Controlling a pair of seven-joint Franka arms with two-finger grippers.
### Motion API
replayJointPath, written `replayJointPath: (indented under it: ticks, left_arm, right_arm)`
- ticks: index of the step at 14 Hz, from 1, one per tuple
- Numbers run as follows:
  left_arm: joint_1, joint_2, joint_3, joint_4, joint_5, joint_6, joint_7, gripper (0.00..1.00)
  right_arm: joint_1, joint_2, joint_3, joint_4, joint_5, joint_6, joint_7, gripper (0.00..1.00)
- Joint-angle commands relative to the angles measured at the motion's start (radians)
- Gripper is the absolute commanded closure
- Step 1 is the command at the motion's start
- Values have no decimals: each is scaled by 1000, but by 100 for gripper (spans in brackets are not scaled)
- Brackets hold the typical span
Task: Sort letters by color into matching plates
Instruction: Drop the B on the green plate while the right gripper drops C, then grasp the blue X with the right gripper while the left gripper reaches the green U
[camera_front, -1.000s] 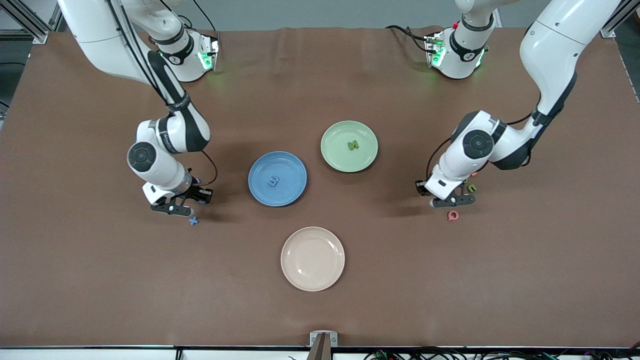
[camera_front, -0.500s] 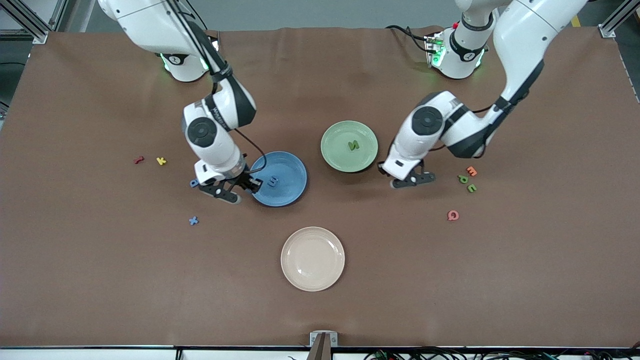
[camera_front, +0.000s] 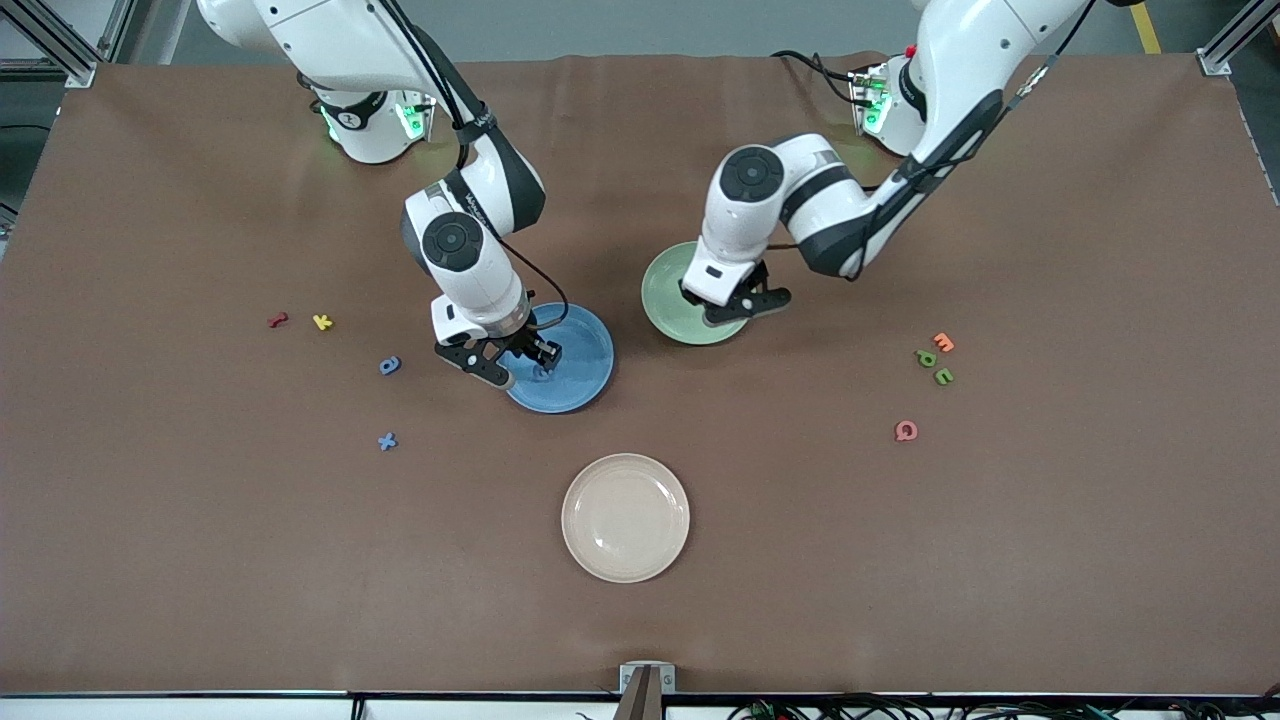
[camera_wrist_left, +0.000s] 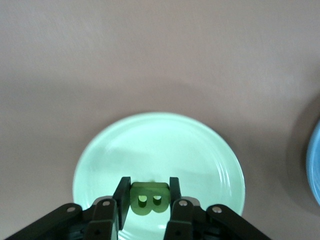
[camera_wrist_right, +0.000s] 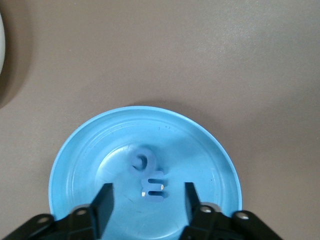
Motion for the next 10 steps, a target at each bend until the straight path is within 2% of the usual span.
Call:
replayJointPath:
  ticks: [1, 2, 5, 6, 7, 8, 10]
  left_arm:
    - [-46, 55, 5, 43, 4, -14, -66, 73]
    - [-60, 67, 6, 57, 4, -14, -82, 73]
    - [-97, 100, 9, 80, 5, -14, -111, 73]
    - [-99, 107, 9, 79, 7, -14, -112, 73]
    - [-100, 112, 9, 77, 8, -14, -113, 73]
    - [-108, 114, 11, 73, 10, -14, -113, 72]
    - [-120, 120, 18, 71, 14, -14, -114, 72]
  right_arm:
    - [-5, 22, -13, 48, -10, -15, -13, 0]
    - [-20, 26, -16, 60, -26, -22, -54, 0]
    - [-152, 37, -16, 70, -32, -27, -320, 0]
    - [-196, 37, -15, 70, -32, -27, -408, 10]
    - [-230, 37, -15, 67, -32, -30, -486, 27]
    - [-262, 37, -15, 67, -32, -34, -538, 37]
    - [-307, 52, -16, 74, -33, -31, -615, 37]
